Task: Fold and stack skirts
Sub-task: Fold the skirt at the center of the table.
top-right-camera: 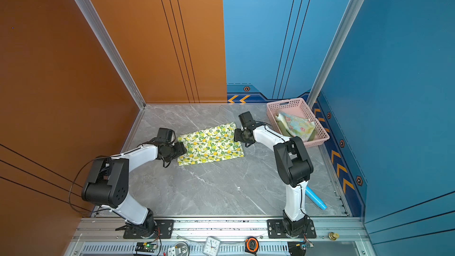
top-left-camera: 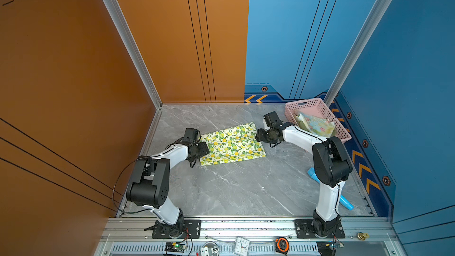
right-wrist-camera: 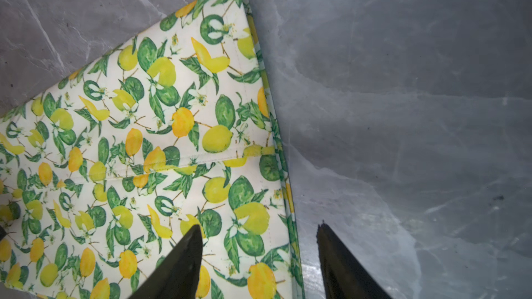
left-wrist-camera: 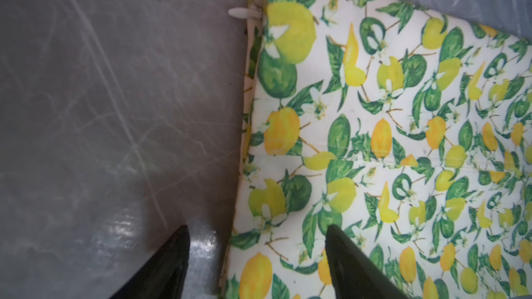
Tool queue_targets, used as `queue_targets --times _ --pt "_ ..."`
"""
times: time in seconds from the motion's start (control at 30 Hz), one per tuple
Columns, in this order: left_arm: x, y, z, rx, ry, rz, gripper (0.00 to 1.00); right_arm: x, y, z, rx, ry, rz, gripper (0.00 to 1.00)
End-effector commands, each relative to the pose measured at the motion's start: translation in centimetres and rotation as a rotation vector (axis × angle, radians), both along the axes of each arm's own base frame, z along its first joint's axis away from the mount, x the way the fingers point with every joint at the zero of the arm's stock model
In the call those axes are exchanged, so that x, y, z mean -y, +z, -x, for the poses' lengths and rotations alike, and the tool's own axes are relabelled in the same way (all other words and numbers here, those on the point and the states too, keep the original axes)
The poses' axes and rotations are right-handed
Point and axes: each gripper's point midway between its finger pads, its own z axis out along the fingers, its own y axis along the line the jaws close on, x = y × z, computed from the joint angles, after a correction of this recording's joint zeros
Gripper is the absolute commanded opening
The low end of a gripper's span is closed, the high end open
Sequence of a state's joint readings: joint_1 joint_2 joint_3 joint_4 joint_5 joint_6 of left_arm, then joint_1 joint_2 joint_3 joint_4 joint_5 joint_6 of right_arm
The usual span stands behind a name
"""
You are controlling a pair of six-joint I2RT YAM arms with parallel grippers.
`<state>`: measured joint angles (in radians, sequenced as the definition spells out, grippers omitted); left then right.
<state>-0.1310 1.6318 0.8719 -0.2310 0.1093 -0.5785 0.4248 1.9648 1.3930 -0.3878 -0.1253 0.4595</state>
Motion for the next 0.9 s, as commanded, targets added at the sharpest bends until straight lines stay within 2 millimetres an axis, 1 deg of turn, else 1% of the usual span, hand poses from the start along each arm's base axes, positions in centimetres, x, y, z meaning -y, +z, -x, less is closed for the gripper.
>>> queue_targets --times 0.0,0.17,0.3,0.4,0.43,0.5,0.73,0.83,0.87 --pt "-0.1 -0.2 0.0 -0.024 -0.022 -0.008 0.76 0.0 -1.0 0.4 -0.020 0.042 0.081 0.63" --pt "-0.2 -0.3 0.0 -0.039 -0.028 -0.023 0.76 -0.2 -2.2 -0.1 -0.033 0.048 0.101 0.57" --pt "-0.2 -0.4 -0.1 -0.045 -0.030 -0.030 0.76 -0.4 -3.0 0.0 -0.046 0.058 0.113 0.52" --pt "0.1 -0.7 -0.1 -0.059 -0.040 -0.038 0.75 -0.3 -3.0 0.0 -0.044 0.060 0.116 0.50" --pt "0.1 -0.9 -0.1 -0.065 -0.044 -0.042 0.75 -0.3 -4.3 0.2 -0.070 0.061 0.127 0.49" --pt "0.4 -1.2 0.0 -0.080 -0.052 -0.048 0.74 -0.2 -4.7 0.1 -0.078 0.059 0.127 0.47" --pt "1.2 -2.2 0.1 -0.112 -0.071 -0.068 0.67 -0.4 -5.4 0.1 -0.105 0.049 0.085 0.45" --pt "1.5 -2.7 0.2 -0.127 -0.078 -0.079 0.61 -0.4 -5.7 0.1 -0.114 0.040 0.064 0.44" --pt "1.5 -3.0 0.3 -0.133 -0.076 -0.084 0.57 -0.4 -5.8 0.1 -0.116 0.037 0.058 0.44"
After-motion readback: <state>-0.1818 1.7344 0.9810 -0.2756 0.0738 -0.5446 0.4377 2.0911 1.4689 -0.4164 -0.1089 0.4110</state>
